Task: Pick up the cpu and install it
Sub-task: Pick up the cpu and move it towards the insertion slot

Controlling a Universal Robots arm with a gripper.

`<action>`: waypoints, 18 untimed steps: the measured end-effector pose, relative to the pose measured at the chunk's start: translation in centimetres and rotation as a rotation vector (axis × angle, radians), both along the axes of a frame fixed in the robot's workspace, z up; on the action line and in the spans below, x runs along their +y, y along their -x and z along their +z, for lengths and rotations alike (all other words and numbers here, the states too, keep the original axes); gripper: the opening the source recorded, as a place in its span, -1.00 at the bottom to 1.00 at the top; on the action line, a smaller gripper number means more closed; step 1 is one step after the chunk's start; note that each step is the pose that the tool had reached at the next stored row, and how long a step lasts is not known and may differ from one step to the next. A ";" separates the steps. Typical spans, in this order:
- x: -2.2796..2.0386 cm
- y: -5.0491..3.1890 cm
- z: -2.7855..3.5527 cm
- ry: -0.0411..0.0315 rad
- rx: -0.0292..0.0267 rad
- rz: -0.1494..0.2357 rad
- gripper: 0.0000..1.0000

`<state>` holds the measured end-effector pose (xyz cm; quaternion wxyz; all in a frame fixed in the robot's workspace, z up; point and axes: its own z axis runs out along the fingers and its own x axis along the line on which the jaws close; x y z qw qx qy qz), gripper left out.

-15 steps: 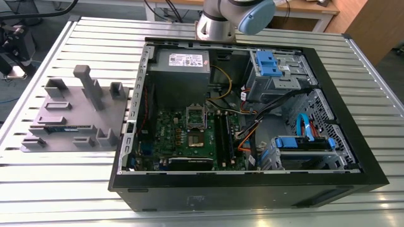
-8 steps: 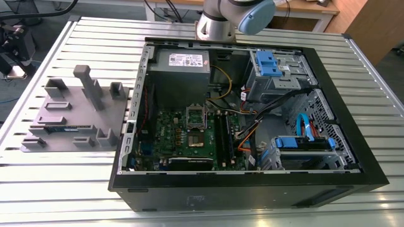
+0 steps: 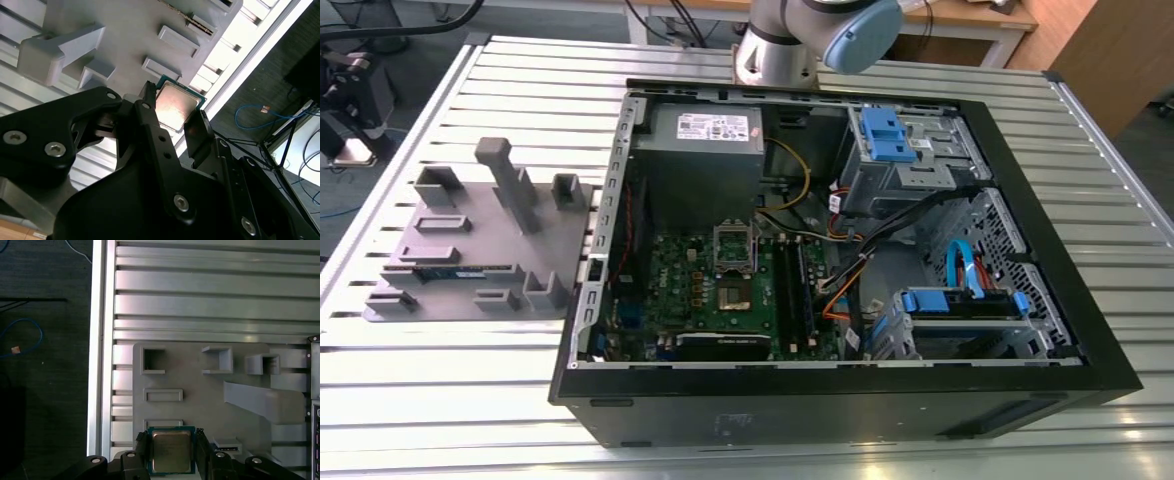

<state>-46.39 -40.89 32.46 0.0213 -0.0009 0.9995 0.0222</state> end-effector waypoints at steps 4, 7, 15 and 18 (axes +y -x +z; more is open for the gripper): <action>0.00 0.00 0.71 -0.0003 -0.0005 0.000 -0.06; 0.00 0.00 1.53 -0.0003 -0.0005 0.000 -0.06; 0.00 0.00 3.07 -0.0007 -0.0008 0.000 -0.06; 0.00 0.00 3.08 -0.0006 -0.0006 0.000 -0.06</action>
